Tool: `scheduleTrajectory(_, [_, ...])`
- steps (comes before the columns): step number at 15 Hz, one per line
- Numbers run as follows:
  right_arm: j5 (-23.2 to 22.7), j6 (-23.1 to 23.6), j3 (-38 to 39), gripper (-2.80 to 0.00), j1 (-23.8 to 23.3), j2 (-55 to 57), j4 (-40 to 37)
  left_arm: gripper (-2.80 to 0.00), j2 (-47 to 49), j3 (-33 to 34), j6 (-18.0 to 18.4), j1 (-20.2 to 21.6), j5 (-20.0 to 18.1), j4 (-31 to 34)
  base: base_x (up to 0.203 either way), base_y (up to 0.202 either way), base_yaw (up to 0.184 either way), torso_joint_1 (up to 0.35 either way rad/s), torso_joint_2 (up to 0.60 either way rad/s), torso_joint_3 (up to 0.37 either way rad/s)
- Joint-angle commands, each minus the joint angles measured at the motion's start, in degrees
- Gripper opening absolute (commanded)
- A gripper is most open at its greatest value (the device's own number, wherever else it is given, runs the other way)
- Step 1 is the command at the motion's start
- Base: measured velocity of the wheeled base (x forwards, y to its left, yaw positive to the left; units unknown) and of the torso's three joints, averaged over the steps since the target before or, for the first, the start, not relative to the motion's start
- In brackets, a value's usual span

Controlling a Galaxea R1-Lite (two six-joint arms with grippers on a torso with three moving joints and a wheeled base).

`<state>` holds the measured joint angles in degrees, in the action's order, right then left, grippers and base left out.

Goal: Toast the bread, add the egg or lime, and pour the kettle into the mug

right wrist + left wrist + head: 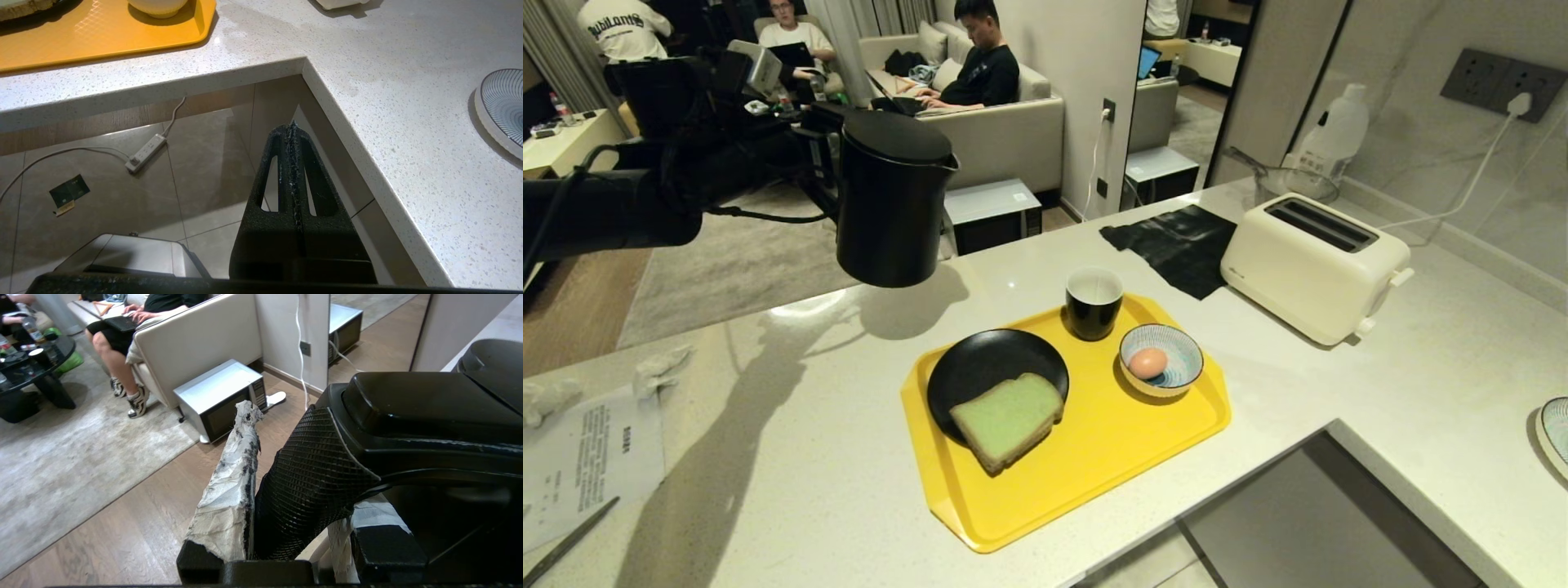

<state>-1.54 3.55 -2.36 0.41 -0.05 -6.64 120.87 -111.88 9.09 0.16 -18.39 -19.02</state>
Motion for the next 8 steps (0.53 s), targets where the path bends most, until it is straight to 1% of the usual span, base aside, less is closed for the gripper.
scheduleTrajectory(1, [-0.04, 0.06, -0.01, -2.8, 0.02, 0.05, -0.04, -2.8, 0.73, 0.0, 0.71, -1.3, -0.15, -0.14, 0.0, 0.0, 0.0, 0.0, 0.0, 0.0])
scheduleTrajectory(5, [-0.04, 0.06, -0.01, -2.8, 0.02, 0.05, -0.12, -2.8, 2.39, 0.0, 4.49, -4.22, -0.11, -0.28, 0.0, 0.0, 0.0, 0.0, 0.0, 0.0])
scheduleTrajectory(6, [-0.04, 0.06, -0.01, -2.8, 0.02, 0.05, -0.07, -2.8, 2.79, 0.0, 5.33, -4.67, 0.39, -0.32, 0.0, 0.0, 0.0, 0.0, 0.0, 0.0])
scheduleTrajectory(8, [-0.04, 0.06, -0.01, -2.8, 0.02, 0.05, -0.08, -2.8, 3.75, 0.0, 7.0, -5.59, 3.12, -0.39, 0.0, 0.0, 0.0, 0.0, 0.0, 0.0])
